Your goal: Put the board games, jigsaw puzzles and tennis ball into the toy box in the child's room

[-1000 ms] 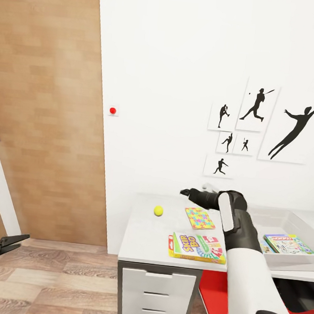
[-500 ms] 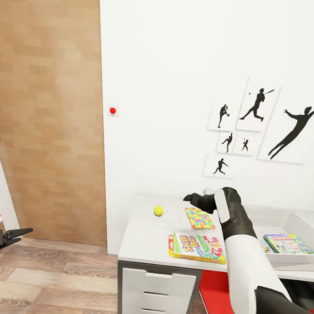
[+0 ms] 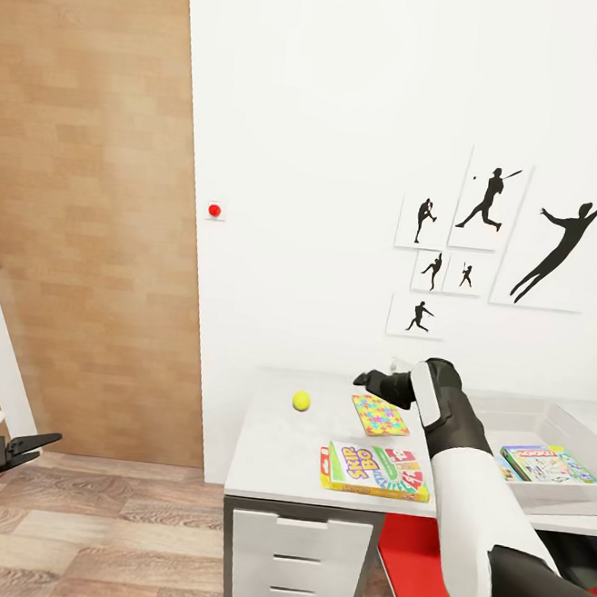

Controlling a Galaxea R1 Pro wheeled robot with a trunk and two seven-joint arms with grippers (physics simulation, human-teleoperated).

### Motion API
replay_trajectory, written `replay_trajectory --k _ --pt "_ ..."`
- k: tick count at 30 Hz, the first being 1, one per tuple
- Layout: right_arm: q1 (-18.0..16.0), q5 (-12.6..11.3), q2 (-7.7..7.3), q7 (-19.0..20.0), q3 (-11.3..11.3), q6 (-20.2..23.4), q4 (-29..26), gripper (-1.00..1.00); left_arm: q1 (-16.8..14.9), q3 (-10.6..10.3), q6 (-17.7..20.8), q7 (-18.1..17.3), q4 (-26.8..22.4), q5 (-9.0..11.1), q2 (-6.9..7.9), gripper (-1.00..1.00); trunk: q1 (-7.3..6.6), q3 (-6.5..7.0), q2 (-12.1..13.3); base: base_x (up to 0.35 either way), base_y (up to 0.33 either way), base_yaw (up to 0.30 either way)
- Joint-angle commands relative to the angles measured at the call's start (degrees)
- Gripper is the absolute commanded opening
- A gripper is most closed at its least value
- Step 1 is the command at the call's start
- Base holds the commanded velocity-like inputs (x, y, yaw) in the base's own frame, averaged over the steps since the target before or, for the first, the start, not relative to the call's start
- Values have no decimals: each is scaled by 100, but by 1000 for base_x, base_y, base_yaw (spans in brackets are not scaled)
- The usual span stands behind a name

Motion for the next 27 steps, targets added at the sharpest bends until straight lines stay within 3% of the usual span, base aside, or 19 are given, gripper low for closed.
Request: replay_trajectory --k 1,8,16,27 --pt "-4 -67 -20 -58 -17 18 -3 100 -5 3 27 -14 2 13 0 100 1 -9 -6 0 0 0" --pt "2 -83 -205 -56 -20 18 17 100 -5 5 18 -49 3 17 1 100 1 -9 -6 15 73 0" --pt "-4 -85 -253 -69 -37 18 263 100 -5 5 37 -55 3 17 4 100 1 -31 -6 137 197 -22" --pt "-6 -78 -264 -65 -37 18 364 100 -5 13 16 -57 11 18 5 100 1 -107 -6 146 32 -120"
